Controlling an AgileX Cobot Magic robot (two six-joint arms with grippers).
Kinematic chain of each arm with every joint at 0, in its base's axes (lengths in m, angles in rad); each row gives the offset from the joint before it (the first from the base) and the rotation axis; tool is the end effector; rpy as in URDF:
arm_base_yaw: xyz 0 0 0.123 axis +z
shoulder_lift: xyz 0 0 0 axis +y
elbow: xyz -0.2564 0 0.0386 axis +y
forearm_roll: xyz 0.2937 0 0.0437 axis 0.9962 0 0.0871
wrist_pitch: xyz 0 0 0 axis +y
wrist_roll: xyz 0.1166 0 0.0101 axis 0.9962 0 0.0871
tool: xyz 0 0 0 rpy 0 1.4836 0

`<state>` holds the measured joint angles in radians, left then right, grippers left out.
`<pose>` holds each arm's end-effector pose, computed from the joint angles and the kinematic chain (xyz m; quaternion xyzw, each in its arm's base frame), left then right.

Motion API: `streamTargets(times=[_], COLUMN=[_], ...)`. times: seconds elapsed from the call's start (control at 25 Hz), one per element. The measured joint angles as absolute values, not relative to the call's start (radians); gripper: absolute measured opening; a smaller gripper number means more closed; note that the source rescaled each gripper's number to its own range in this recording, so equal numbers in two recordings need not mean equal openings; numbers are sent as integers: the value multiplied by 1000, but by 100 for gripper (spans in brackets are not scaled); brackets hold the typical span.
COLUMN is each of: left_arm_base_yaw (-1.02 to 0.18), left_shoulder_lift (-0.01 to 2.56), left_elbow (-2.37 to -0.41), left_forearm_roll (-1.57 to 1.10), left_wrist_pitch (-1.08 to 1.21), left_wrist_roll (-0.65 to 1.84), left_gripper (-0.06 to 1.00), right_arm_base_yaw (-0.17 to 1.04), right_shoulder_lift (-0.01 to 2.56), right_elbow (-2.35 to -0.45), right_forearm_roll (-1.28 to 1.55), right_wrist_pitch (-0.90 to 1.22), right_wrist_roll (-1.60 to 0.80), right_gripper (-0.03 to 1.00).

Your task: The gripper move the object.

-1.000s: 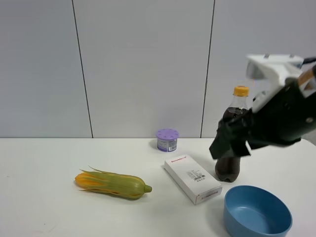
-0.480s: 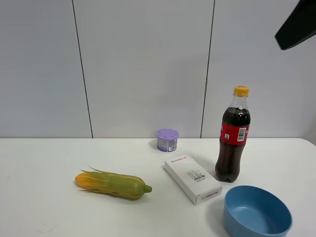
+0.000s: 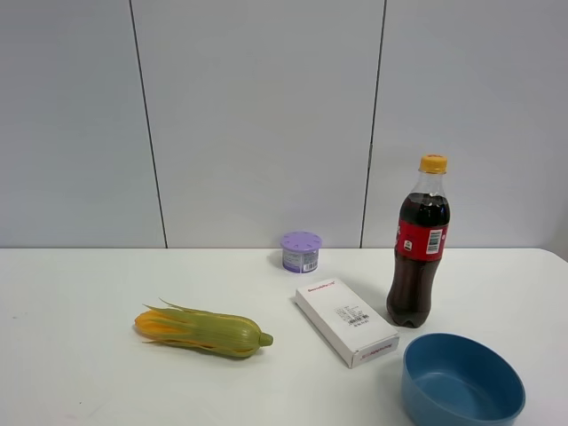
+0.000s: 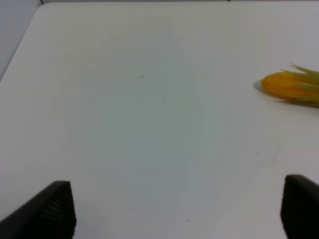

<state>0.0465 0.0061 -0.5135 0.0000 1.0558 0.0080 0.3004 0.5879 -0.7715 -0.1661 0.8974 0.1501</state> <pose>0.0840 0.0039 0.2919 -0.0164 0.8499 0.0144 0.5266 0.1795 0.0398 0.3264 -0.0832 0.8838 0.0220 0.4599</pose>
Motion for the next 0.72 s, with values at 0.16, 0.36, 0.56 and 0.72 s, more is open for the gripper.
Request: streamTargets(times=[0.16, 0.36, 0.56, 0.72], left_arm_base_yaw=[47, 47, 47, 47], left_shoulder_lift=[6, 6, 6, 6], left_elbow=[-513, -513, -513, -513], left_forearm_roll=[0, 0, 0, 0], left_wrist_pitch=[1056, 1056, 1056, 1056], left_wrist_roll=[8, 8, 8, 8], left_gripper=[100, 100, 100, 100], right_arm_base_yaw=[300, 300, 287, 201], right_shoulder_lift=[465, 313, 215, 187], right_elbow=[-653, -558, -501, -496], right_forearm_roll=[-140, -133, -135, -137], right_wrist_pitch=[961, 1071, 1076, 1071], right_wrist_roll=[191, 201, 208, 209], right_gripper=[77, 77, 77, 77])
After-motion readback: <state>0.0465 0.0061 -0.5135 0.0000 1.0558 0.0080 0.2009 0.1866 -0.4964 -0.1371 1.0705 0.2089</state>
